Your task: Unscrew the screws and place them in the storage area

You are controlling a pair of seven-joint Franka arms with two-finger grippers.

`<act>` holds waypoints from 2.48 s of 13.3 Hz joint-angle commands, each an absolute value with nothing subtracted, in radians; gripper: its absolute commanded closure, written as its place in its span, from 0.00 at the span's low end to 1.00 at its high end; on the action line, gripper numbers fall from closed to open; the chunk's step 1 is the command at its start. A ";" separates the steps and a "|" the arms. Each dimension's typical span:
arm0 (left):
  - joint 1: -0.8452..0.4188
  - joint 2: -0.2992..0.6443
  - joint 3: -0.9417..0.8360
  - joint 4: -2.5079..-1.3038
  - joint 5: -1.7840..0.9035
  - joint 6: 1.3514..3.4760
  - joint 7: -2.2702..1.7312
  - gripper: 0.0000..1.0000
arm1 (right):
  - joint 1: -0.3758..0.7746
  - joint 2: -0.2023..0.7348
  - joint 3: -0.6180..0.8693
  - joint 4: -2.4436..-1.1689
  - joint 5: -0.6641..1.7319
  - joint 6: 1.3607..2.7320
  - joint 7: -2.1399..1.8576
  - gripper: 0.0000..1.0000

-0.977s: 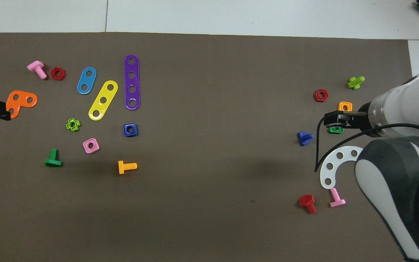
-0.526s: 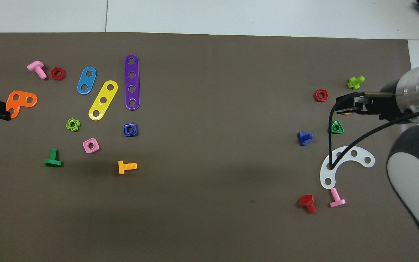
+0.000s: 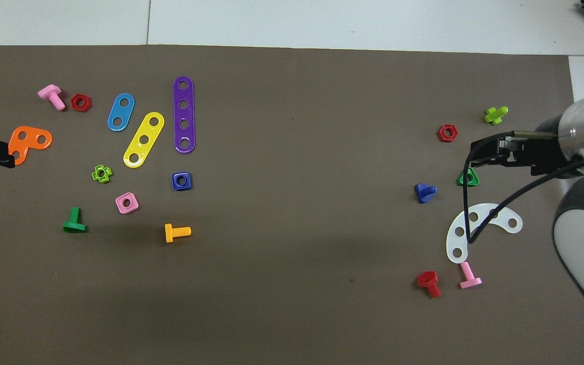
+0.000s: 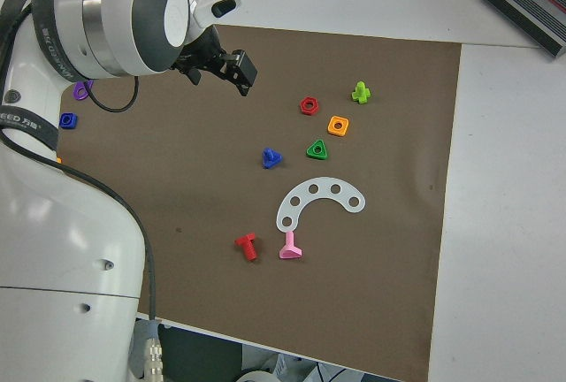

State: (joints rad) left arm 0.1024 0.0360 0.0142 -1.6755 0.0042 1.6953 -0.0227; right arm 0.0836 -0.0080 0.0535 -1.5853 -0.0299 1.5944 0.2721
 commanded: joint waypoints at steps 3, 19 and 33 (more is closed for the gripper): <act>0.107 0.006 0.011 -1.710 0.023 1.717 -0.028 0.00 | 0.072 -0.006 0.060 -1.566 -0.060 1.575 0.224 0.00; 0.107 0.006 0.011 -1.710 0.023 1.717 -0.028 0.00 | 0.048 -0.026 0.057 -1.614 0.009 1.591 0.092 0.00; 0.107 0.006 0.011 -1.710 0.023 1.717 -0.028 0.00 | 0.049 -0.038 0.057 -1.649 -0.012 1.637 0.061 0.00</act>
State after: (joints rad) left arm 0.1024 0.0359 0.0142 -1.6755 0.0042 1.6953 -0.0227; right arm 0.0608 -0.0090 0.0532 -1.6094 -0.0219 1.6109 0.0991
